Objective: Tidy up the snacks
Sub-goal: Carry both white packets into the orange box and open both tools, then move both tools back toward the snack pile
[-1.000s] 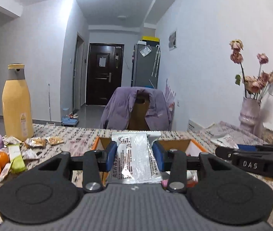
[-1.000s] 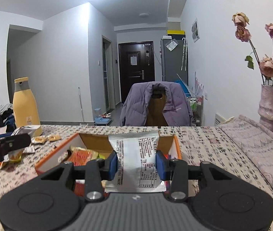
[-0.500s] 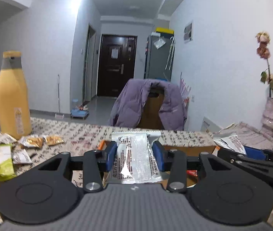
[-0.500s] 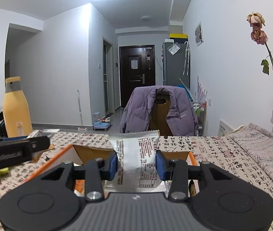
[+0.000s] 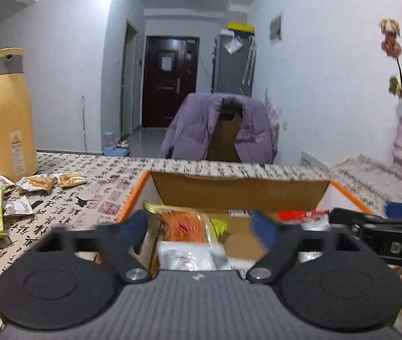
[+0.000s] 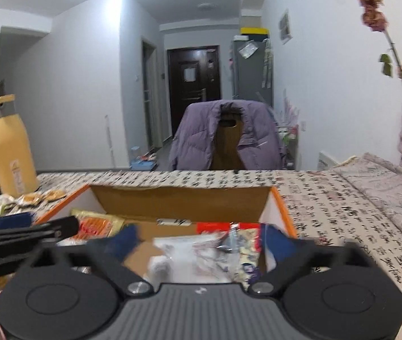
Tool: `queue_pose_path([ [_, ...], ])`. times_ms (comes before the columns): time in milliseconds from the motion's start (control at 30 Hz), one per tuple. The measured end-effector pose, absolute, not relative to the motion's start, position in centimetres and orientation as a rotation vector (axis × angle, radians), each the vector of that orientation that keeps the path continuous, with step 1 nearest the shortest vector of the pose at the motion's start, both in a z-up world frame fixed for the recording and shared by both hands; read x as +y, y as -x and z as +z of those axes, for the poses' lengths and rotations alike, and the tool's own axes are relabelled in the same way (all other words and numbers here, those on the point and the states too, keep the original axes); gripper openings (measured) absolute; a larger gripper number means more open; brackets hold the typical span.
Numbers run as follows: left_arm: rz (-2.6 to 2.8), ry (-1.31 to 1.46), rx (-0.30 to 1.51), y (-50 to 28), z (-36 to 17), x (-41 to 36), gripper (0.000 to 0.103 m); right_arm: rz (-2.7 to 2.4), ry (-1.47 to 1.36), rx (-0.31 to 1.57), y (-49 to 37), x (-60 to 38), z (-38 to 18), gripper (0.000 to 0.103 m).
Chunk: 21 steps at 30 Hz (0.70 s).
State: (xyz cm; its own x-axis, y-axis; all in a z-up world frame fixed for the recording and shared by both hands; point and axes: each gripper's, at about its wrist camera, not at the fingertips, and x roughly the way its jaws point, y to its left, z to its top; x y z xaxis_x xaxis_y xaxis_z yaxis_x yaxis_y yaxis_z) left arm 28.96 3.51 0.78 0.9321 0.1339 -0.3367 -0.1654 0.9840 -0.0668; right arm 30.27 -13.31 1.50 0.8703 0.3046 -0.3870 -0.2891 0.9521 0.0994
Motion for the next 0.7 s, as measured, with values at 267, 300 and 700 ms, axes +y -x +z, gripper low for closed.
queue_pose_path([
  [267, 0.181, 0.073, 0.321, -28.8, 1.2, 3.0, 0.103, 0.285, -0.071, 0.401, -29.9, -14.1, 1.8, 0.103],
  [300, 0.18, 0.075, 0.321, -28.8, 1.2, 3.0, 0.103, 0.281, -0.072, 0.401, -30.0, -14.2, 1.9, 0.103],
  [700, 0.204, 0.08, 0.292, -27.7, 4.0, 2.7, 0.103, 0.288, -0.108, 0.411, -29.1, -15.4, 4.2, 0.103],
])
